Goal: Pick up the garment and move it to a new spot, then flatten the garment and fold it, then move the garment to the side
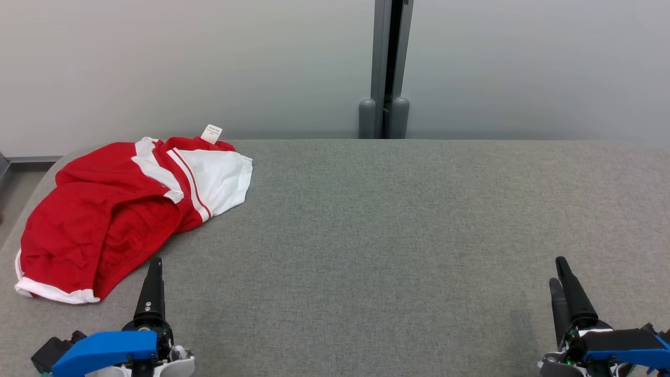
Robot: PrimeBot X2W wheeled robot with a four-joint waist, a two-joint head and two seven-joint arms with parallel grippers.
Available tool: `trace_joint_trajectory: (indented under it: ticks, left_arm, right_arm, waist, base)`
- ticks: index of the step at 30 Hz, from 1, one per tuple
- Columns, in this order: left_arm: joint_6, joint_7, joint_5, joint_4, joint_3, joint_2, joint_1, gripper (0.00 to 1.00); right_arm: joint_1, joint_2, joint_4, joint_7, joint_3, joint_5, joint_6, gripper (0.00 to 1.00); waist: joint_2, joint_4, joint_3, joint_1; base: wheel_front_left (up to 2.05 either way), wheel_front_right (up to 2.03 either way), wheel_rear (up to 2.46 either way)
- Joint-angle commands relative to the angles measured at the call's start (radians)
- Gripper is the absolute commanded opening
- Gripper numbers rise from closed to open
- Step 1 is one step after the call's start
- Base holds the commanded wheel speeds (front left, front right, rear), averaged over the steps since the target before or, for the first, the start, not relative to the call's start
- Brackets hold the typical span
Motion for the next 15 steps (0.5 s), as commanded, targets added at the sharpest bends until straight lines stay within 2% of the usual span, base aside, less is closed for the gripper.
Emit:
trace_joint_trajectory:
  ticks: [1,15]
  left_arm:
    - [0.006,-0.01,0.04,-0.029,-0.004,0.008,-0.011,1.0]
    - [0.055,-0.066,0.343,-0.079,-0.034,0.009,0.012,1.0]
  right_arm:
    - [-0.013,-0.005,-0.022,-0.011,-0.005,-0.04,0.001,1.0]
    - [0.012,-0.007,-0.11,-0.066,0.021,-0.384,0.001,1.0]
  waist:
    - [-0.0001,0.0,0.0,0.0]
    - [-0.0001,0.0,0.005,0.0]
  base:
    - [0.0,0.0,0.0]
    - [0.0,0.0,0.0]
